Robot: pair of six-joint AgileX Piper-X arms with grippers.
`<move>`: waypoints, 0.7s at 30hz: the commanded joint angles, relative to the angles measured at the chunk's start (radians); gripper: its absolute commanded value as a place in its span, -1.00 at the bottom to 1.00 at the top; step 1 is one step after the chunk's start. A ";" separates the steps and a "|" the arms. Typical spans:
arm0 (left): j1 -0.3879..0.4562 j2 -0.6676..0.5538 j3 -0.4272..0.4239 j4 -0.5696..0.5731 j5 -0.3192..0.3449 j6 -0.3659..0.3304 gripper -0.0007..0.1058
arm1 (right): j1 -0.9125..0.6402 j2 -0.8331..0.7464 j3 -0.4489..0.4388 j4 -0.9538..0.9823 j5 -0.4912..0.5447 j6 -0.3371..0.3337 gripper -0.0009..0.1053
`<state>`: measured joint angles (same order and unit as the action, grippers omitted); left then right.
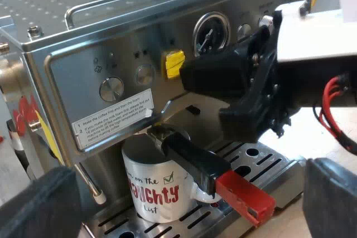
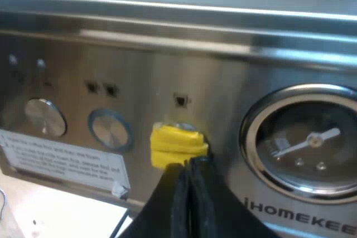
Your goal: Place mug into machine
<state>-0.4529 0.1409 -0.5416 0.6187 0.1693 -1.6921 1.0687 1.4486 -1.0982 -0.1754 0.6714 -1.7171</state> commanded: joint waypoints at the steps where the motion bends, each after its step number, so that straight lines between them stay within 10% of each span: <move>1: -0.004 -0.001 -0.010 -0.009 -0.001 -0.011 0.54 | -0.019 0.024 -0.029 -0.031 -0.019 -0.014 -0.98; 21: -0.004 -0.001 -0.010 0.012 -0.001 -0.011 0.54 | -0.028 0.078 -0.117 0.056 0.078 -0.038 -0.98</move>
<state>-0.4529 0.1409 -0.5416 0.6344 0.1693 -1.6921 1.0776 1.5024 -1.1866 -0.0782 0.7879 -1.7340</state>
